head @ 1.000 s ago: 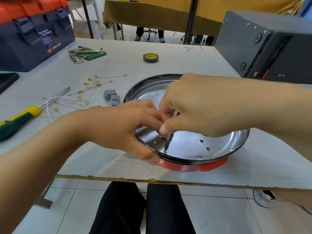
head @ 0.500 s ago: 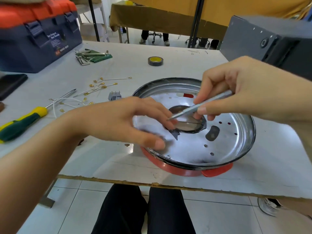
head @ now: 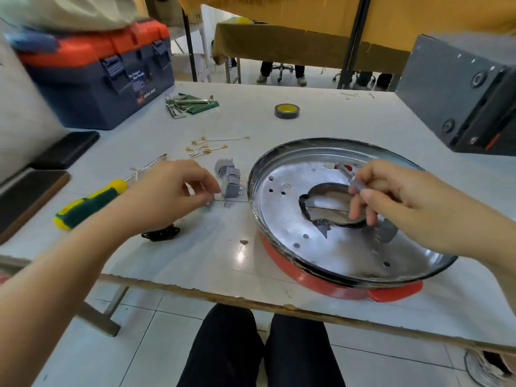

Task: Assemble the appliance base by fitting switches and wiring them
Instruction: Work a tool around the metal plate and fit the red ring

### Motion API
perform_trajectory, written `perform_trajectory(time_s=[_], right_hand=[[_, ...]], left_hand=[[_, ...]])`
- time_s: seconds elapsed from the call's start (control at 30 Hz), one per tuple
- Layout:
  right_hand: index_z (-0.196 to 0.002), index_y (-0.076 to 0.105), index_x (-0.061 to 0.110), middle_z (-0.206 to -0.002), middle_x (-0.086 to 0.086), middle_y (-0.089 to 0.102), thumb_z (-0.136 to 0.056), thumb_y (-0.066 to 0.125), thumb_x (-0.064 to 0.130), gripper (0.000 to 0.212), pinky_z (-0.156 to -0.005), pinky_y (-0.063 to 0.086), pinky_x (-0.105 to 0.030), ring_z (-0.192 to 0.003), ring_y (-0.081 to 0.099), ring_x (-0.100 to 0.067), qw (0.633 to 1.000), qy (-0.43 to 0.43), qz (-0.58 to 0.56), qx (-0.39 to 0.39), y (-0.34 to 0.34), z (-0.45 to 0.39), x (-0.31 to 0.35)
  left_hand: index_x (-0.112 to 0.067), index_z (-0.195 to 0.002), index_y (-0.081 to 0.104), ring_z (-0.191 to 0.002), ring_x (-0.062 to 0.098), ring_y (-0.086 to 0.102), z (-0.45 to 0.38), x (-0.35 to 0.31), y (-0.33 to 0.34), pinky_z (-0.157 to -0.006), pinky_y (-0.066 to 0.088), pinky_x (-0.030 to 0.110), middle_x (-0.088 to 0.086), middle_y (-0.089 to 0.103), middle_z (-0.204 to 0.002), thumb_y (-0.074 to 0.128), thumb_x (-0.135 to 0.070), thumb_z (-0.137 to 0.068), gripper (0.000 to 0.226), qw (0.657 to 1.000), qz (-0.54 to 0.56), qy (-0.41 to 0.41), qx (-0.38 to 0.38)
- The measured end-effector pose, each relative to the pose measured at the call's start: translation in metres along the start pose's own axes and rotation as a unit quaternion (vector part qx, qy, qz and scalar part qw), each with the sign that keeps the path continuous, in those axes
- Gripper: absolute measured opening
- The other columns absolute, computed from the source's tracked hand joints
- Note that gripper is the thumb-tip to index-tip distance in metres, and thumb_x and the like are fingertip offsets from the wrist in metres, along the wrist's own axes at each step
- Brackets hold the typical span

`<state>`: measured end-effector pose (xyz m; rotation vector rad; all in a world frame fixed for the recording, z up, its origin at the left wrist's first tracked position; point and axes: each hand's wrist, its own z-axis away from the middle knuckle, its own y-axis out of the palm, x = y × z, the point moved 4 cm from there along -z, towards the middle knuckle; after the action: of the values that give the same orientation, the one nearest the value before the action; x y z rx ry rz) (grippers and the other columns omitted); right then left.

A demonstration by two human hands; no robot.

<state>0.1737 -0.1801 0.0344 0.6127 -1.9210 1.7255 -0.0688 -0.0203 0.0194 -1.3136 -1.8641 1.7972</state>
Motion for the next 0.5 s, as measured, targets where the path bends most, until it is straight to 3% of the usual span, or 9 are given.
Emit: perform_trajectory(time_s=[0.1,0.17,0.23,0.3,0.4,0.5], right_hand=[[-0.087,0.048,0.028,-0.079,0.004,0.066,-0.085,0.042,0.032,0.008,-0.076,0.046,-0.042,-0.074,0.056,-0.022,1.000,0.019,0.003,-0.005,0.002,0.000,-0.001],[-0.085,0.048,0.029,-0.076,-0.001,0.063,-0.087,0.045,0.031,0.004,-0.076,0.045,-0.046,-0.074,0.055,-0.024,0.999,0.025,0.017,-0.015,0.002,0.001,0.001],[-0.084,0.051,0.029,-0.078,-0.004,0.066,-0.086,0.051,0.033,0.005,-0.074,0.046,-0.043,-0.069,0.056,-0.022,0.999,0.027,0.030,-0.033,0.000,0.002,0.002],[-0.083,0.053,0.029,-0.080,-0.005,0.069,-0.085,0.056,0.035,0.007,-0.073,0.047,-0.037,-0.061,0.056,-0.017,0.998,0.029,0.036,-0.046,0.000,0.001,0.004],[-0.080,0.058,0.029,-0.080,-0.003,0.069,-0.083,0.059,0.034,0.006,-0.070,0.044,-0.031,-0.060,0.057,-0.015,0.997,0.030,0.043,-0.056,-0.002,0.001,0.004],[-0.077,0.059,0.029,-0.076,-0.001,0.068,-0.084,0.059,0.033,0.008,-0.064,0.041,-0.025,-0.060,0.054,-0.012,0.996,0.025,0.056,-0.067,-0.004,0.001,0.003]], left_hand=[[-0.020,-0.094,0.074,-0.070,0.000,0.051,-0.005,-0.001,0.014,-0.066,0.034,0.003,-0.003,0.062,-0.090,0.066,-0.009,-0.085,0.016,0.998,-0.048,0.034,0.030],[-0.020,-0.097,0.074,-0.076,0.008,0.047,-0.011,-0.004,0.022,-0.070,0.035,0.014,0.001,0.061,-0.092,0.065,-0.013,-0.086,0.016,0.994,-0.082,0.059,0.029],[-0.019,-0.096,0.074,-0.087,0.018,0.049,-0.015,-0.007,0.029,-0.076,0.039,0.030,0.002,0.061,-0.092,0.066,-0.015,-0.086,0.014,0.989,-0.123,0.078,0.027],[-0.014,-0.090,0.074,-0.088,0.027,0.053,-0.017,-0.012,0.034,-0.072,0.041,0.035,0.006,0.062,-0.089,0.066,-0.012,-0.084,0.010,0.979,-0.165,0.115,0.017],[-0.007,-0.074,0.073,-0.074,0.034,0.057,-0.016,-0.019,0.036,-0.059,0.036,0.034,0.011,0.062,-0.076,0.072,0.000,-0.074,0.007,0.965,-0.207,0.162,-0.013],[-0.006,-0.063,0.068,-0.063,0.032,0.056,-0.015,-0.022,0.036,-0.056,0.027,0.030,0.011,0.058,-0.066,0.080,0.004,-0.063,0.016,0.950,-0.254,0.180,-0.029]])
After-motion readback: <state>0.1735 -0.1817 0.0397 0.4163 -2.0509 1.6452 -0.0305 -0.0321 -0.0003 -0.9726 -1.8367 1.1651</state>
